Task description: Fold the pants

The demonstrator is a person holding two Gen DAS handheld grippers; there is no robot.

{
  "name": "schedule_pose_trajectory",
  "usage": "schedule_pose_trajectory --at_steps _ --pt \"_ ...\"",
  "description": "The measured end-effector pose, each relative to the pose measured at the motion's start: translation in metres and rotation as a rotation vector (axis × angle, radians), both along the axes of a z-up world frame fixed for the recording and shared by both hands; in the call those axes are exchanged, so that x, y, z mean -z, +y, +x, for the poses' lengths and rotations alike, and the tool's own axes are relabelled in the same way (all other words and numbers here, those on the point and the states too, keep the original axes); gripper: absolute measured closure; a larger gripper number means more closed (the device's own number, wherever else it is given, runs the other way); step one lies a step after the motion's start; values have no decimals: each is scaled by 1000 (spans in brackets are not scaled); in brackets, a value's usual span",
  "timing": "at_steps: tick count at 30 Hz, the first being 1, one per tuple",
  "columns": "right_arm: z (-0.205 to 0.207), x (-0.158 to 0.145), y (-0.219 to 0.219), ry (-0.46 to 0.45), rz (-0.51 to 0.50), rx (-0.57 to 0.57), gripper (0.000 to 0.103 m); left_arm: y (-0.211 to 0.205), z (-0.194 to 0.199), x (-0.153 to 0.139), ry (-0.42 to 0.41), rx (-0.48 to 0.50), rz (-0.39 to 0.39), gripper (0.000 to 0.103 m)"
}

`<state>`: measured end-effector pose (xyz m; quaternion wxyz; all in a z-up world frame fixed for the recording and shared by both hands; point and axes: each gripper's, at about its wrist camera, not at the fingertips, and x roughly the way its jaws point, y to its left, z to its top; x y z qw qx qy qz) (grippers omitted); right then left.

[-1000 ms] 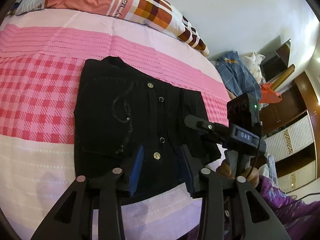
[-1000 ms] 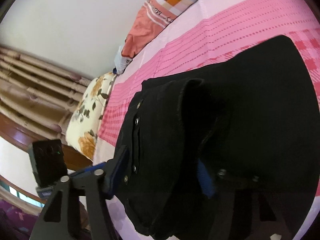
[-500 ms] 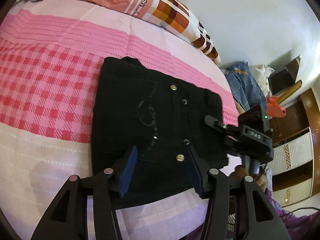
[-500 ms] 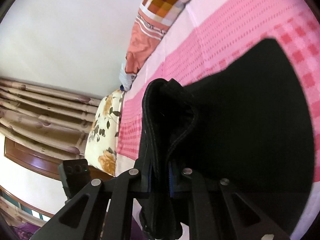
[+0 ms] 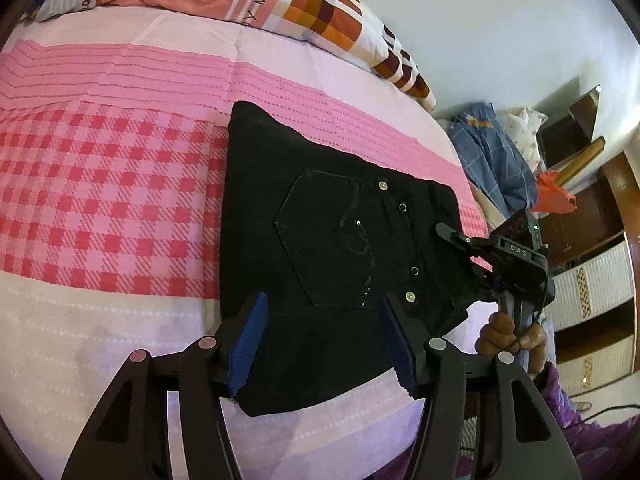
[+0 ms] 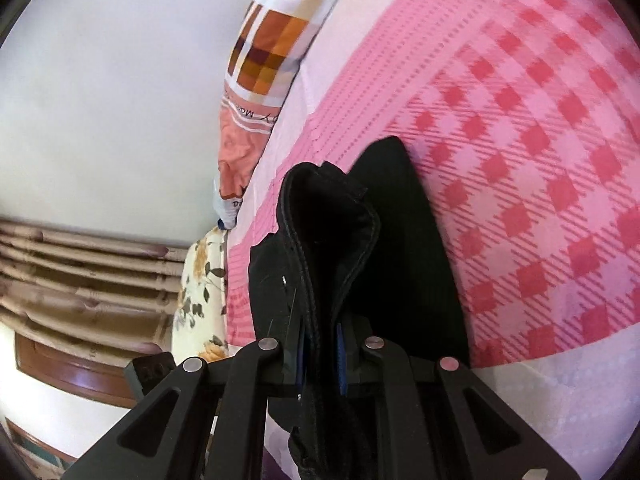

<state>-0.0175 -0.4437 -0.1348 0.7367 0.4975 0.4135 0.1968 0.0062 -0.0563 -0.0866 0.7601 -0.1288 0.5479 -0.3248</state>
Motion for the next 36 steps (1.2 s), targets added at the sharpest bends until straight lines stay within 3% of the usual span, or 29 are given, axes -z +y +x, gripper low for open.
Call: schedule_pose_trajectory --at_steps 8,13,28,36 --pt "3 -6 1 -17 6 -1 91 -10 2 -3 -40 17 51 44" --pt "0 6 -7 7 6 12 91 -18 2 -5 -82 16 104 44" --pt "3 -4 3 -13 -148 3 92 -34 4 -9 -202 14 250 43" --pt "3 -1 2 -13 -144 9 92 -39 4 -8 -244 25 303 38"
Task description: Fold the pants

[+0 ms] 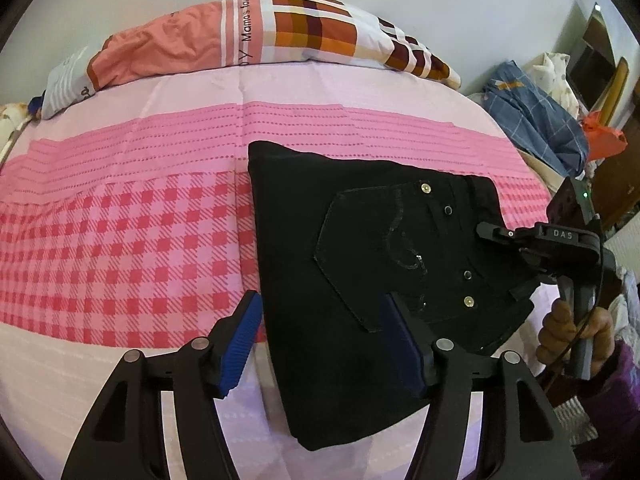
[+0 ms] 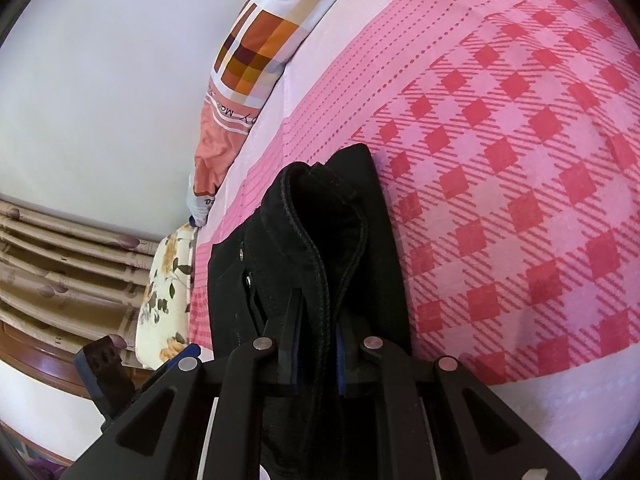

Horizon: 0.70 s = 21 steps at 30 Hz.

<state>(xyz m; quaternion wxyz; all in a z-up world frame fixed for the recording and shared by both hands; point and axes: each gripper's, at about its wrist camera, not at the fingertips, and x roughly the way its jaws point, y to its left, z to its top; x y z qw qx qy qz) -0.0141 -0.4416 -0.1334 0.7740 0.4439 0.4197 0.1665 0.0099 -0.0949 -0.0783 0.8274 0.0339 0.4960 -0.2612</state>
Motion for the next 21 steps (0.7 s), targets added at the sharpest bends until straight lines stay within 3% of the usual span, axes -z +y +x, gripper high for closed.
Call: schedule_pose_trajectory --at_steps 13,21 --pt "0 -1 -1 -1 -1 0 91 0 -3 4 -24 -7 53 36" --pt "-1 -2 -3 -4 -6 -3 91 13 3 5 -34 -45 56 27"
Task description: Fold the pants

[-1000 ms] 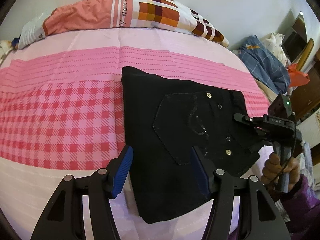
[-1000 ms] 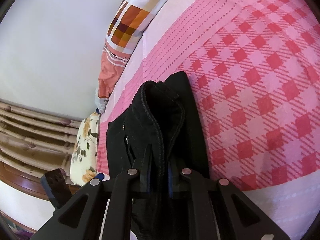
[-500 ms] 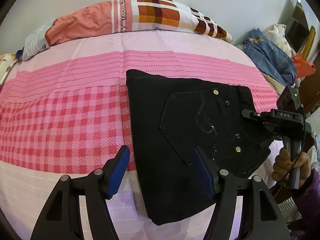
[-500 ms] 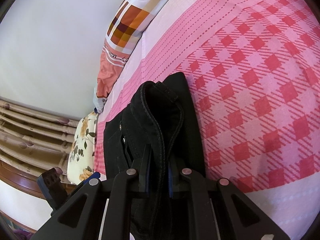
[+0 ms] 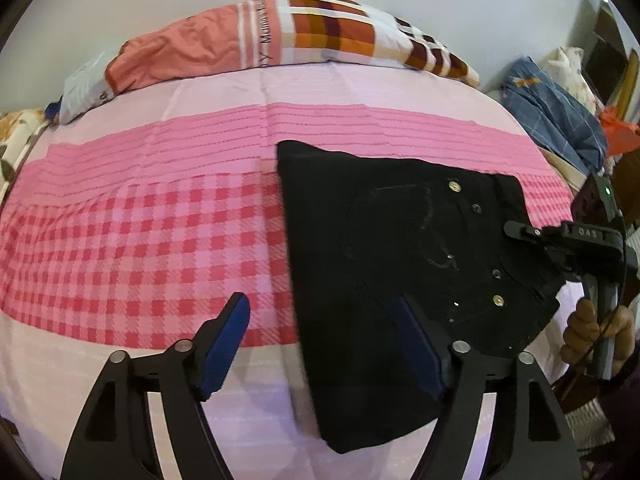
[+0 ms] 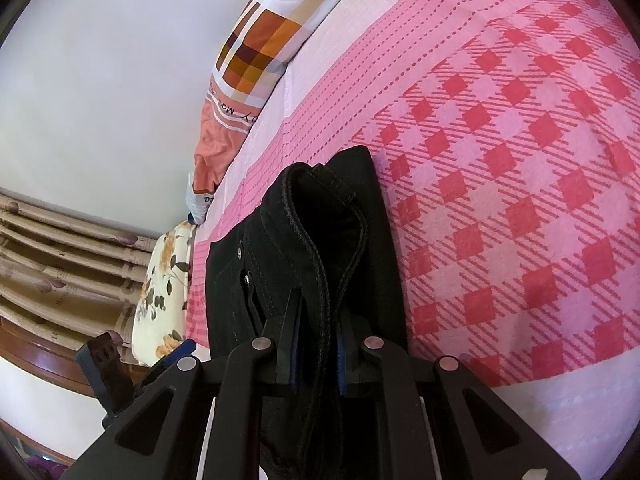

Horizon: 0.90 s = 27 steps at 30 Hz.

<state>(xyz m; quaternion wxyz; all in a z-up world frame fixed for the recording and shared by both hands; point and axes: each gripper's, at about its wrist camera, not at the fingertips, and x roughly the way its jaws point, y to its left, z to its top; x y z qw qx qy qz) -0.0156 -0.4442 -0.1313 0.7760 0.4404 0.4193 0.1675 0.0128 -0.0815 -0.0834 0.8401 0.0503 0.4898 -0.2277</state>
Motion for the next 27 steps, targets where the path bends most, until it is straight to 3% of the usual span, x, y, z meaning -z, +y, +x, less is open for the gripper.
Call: schedule_pose_trajectory --at_steps 10,27 --pt "0 -3 0 -1 1 1 91 34 11 9 18 -64 -48 26" --pt "0 -5 -5 -9 7 -17 87 43 15 29 78 -48 -79 26"
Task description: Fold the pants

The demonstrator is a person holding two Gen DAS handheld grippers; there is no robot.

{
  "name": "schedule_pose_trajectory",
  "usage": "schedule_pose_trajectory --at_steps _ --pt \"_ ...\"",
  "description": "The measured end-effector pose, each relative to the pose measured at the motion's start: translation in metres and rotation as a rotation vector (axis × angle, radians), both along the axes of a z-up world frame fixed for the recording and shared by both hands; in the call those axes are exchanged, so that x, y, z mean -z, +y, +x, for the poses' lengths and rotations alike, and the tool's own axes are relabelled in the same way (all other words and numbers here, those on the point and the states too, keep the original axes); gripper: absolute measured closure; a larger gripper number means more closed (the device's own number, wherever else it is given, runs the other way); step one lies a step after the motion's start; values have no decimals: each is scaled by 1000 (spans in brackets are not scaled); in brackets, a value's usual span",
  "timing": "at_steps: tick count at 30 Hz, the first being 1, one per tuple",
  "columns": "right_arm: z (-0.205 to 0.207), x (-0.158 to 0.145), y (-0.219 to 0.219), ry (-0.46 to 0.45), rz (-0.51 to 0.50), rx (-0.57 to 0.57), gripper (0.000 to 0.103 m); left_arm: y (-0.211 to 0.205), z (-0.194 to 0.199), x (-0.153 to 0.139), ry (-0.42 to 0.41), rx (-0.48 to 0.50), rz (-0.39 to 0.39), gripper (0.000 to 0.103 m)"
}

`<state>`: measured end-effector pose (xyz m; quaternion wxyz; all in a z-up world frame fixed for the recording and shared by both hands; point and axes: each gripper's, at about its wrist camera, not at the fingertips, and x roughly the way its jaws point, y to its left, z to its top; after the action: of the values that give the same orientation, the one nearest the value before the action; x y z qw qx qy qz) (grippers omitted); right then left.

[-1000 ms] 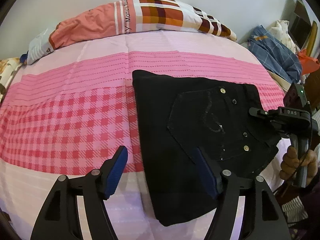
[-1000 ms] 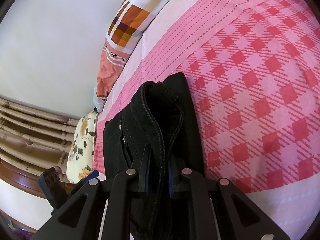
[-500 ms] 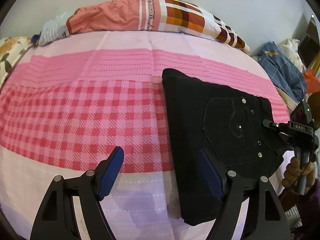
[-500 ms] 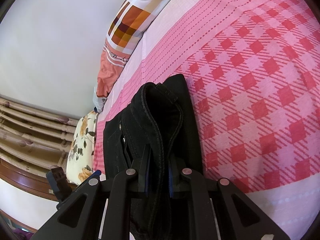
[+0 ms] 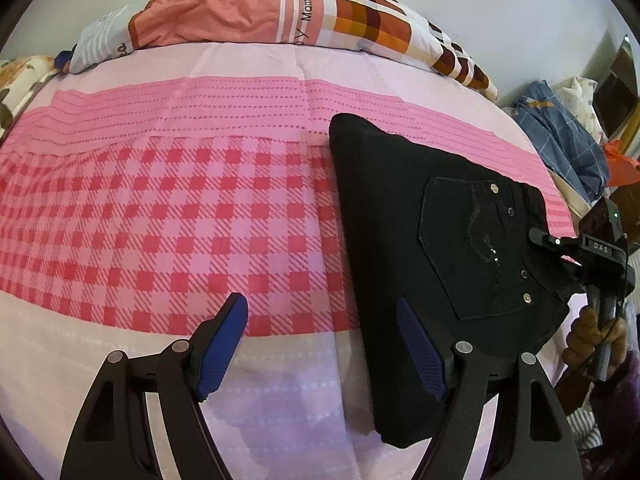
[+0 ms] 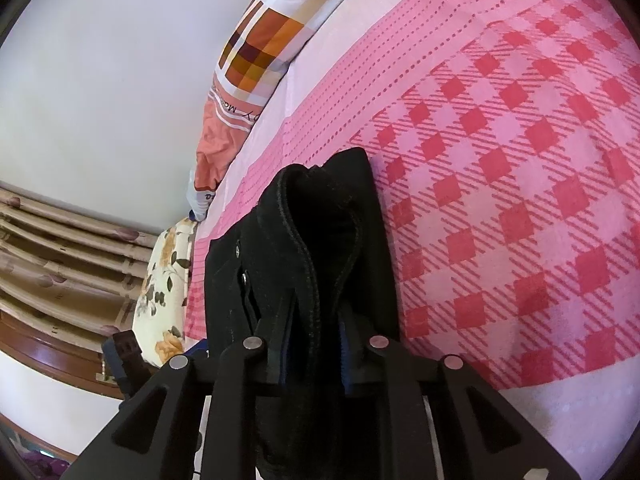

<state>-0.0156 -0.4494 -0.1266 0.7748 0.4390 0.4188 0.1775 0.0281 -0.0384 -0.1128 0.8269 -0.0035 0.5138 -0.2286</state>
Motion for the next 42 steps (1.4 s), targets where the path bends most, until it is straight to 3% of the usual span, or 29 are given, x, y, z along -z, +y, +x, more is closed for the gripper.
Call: schedule_pose_trajectory --at_steps 8,14,19,24,31,35,37,38,42 --pt "-8 -3 -7 17 12 4 83 -3 -1 2 3 16 11 26" --pt "-27 -24 -22 29 0 90 77 -4 -2 1 3 16 12 26" --pt "-74 -58 -10 -49 202 97 77 -4 -5 -2 0 23 10 26" --pt "-99 -46 28 36 313 71 77 -5 -10 -7 1 29 -11 26" --pt "-93 -27 32 101 329 160 72 -9 -17 -12 0 57 -19 26" --pt "-86 -30 37 129 279 191 66 -7 -21 -11 5 57 -37 26" --pt "-82 -31 40 118 290 214 52 -6 -23 -9 17 54 -45 26" --pt "-79 -34 43 108 278 220 50 -5 -24 -8 21 52 -49 26" --pt "-75 -40 50 97 238 241 51 -4 -25 -5 37 46 -51 26"
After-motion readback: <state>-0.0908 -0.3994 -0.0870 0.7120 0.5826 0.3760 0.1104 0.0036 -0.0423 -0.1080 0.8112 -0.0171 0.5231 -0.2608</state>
